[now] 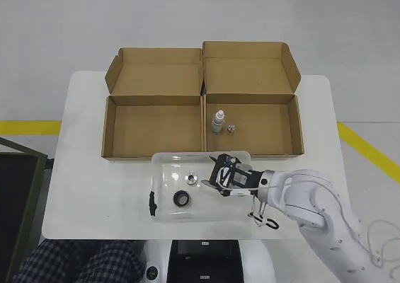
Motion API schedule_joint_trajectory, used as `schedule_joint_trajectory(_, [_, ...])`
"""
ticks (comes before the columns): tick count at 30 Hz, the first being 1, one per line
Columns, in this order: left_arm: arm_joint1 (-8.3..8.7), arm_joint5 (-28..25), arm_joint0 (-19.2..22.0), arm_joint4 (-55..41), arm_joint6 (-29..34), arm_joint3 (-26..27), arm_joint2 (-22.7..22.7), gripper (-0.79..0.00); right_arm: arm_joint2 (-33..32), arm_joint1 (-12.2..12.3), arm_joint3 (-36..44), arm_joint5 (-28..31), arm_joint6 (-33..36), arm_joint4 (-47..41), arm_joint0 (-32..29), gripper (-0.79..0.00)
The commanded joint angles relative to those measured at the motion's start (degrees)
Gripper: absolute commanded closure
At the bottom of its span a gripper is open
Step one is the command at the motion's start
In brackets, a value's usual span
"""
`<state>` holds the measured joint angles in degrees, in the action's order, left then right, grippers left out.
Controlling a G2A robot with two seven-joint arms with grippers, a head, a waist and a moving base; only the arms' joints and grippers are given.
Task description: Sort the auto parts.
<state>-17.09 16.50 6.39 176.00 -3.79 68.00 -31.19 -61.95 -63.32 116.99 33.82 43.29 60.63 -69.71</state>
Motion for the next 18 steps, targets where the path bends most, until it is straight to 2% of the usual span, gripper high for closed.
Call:
schedule_joint_trajectory(1, [0.00,0.0,0.0,0.0,0.0,0.0,0.0,-0.785,0.8,-0.1,-0.3,-0.1,0.0,0.5,0.3,-0.400])
schedule_joint_trajectory(11, [0.00,0.0,0.0,0.0,0.0,0.0,0.0,-0.785,6.0,-0.9,-7.8,-0.6,-2.9,2.2,2.4,-0.385])
schedule_joint_trajectory(18, [0.00,0.0,0.0,0.0,0.0,0.0,0.0,-0.785,8.3,-1.3,-10.3,-1.2,-3.5,4.5,3.6,-0.385])
